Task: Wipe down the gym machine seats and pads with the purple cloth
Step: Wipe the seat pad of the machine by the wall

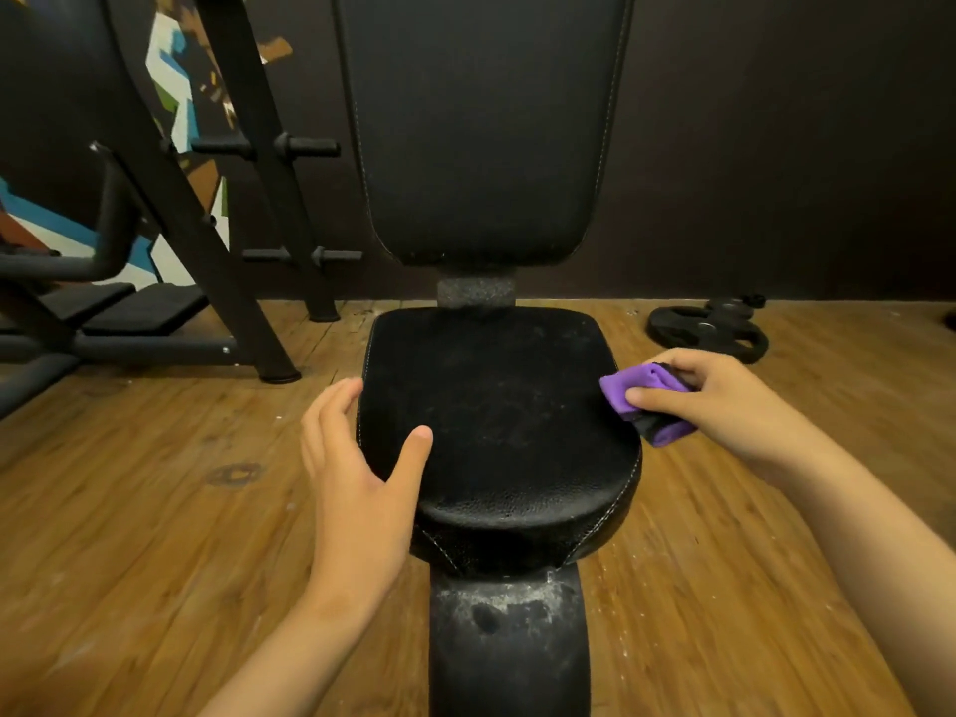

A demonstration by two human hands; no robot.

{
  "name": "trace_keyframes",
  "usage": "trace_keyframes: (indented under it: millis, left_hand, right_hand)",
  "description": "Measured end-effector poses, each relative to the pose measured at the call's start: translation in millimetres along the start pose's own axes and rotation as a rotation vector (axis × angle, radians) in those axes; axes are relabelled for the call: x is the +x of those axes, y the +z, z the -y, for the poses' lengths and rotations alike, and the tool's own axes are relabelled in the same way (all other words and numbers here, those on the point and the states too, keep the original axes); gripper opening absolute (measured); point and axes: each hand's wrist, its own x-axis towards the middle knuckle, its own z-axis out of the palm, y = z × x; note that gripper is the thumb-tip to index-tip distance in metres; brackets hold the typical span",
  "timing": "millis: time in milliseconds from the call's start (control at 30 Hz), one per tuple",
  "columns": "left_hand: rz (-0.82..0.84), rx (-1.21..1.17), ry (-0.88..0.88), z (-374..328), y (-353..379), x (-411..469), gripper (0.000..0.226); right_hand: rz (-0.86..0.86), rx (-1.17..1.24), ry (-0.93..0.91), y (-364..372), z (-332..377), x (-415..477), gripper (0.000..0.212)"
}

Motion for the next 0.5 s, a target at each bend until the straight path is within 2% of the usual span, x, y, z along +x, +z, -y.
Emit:
trace_keyframes:
  millis: [200, 267, 367, 500]
  left_hand:
    - [0.195, 0.004, 0.232, -49.3, 8.8, 21.7, 0.045]
    - [0.242, 0.018, 0.321, -59.1, 16.4, 24.7, 0.045]
    - [0.258, 0.105, 0.503, -63.1, 21.2, 25.3, 0.034]
    - [0.196, 0.21, 0.634, -55.6, 13.4, 26.9, 0.028]
  right_hand:
    - [0.265, 0.568, 0.012, 26.1, 27.1, 0.1, 0.038]
    - [0.369, 0.731, 0.018, 36.7, 34.7, -2.8, 0.037]
    - [0.448, 0.783, -0.059, 50.1, 37.4, -5.8, 0.033]
    - [0.337, 0.717, -0.133, 61.7, 40.0, -5.6, 0.037]
